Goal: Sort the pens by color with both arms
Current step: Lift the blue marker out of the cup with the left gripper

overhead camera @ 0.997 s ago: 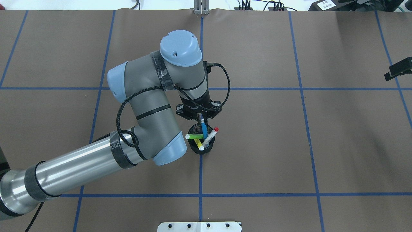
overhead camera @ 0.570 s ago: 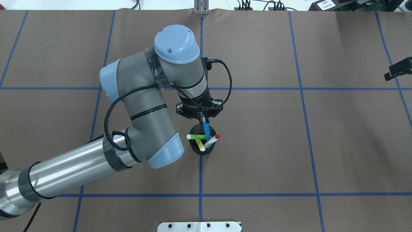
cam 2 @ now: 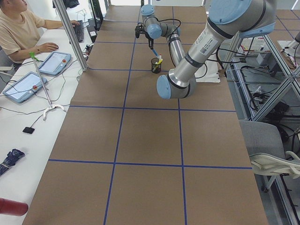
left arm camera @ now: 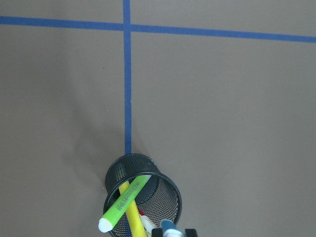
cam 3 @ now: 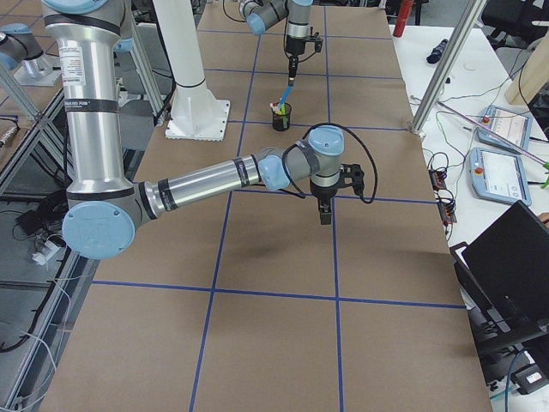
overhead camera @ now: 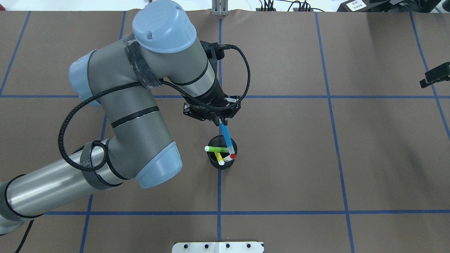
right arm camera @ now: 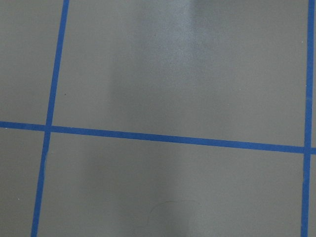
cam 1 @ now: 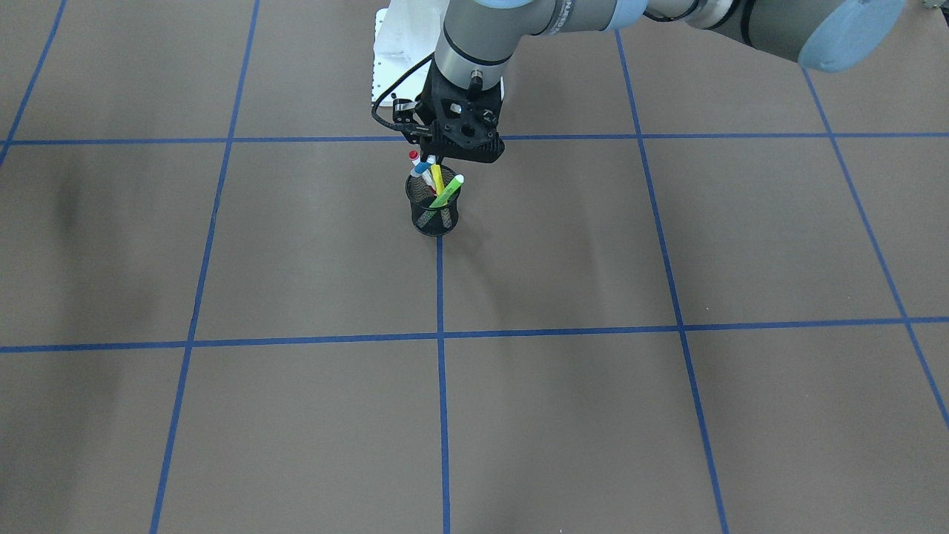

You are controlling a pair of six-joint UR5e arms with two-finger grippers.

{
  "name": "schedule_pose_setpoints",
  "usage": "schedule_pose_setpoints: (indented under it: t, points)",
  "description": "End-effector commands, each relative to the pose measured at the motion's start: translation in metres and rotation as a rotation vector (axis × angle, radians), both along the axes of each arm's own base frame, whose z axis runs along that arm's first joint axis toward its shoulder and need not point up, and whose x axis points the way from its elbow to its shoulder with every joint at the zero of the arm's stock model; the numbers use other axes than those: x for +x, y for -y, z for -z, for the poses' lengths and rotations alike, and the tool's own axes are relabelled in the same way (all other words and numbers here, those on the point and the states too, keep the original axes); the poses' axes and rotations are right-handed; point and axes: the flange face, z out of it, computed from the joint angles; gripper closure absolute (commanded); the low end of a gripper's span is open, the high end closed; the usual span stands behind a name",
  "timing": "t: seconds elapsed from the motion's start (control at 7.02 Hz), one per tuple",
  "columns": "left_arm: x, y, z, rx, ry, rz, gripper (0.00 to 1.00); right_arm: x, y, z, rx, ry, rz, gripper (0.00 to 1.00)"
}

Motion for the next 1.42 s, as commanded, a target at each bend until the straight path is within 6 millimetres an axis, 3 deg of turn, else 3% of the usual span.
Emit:
schedule_pose_setpoints:
  t: [0.0, 0.28, 0.57, 0.85, 1.14, 1.28]
  points:
    - [-0.024, 0.01, 0.018, 0.035, -0.053, 0.13, 1.0, 0.0, 0.0, 0.0, 0.0, 0.0, 0.0, 0.0]
    - [-0.024, 0.026, 0.019, 0.12, -0.079, 0.288, 1.0, 0.0, 0.0, 0.0, 0.0, 0.0, 0.0, 0.0]
    - [-0.006, 0.054, 0.008, 0.211, -0.093, 0.441, 1.0, 0.0, 0.001, 0.002, 0.003, 0.001, 0.0, 0.0]
    - [0.047, 0.076, -0.012, 0.287, -0.067, 0.585, 1.0, -0.001, 0.001, 0.002, 0.003, 0.001, 0.001, 0.0]
    - [0.119, 0.101, -0.004, 0.329, -0.028, 0.671, 1.0, -0.001, 0.001, 0.002, 0.003, 0.001, 0.001, 0.0]
    - [0.143, 0.113, 0.001, 0.346, -0.021, 0.71, 1.0, -0.002, 0.001, 0.002, 0.003, 0.001, 0.003, 0.0]
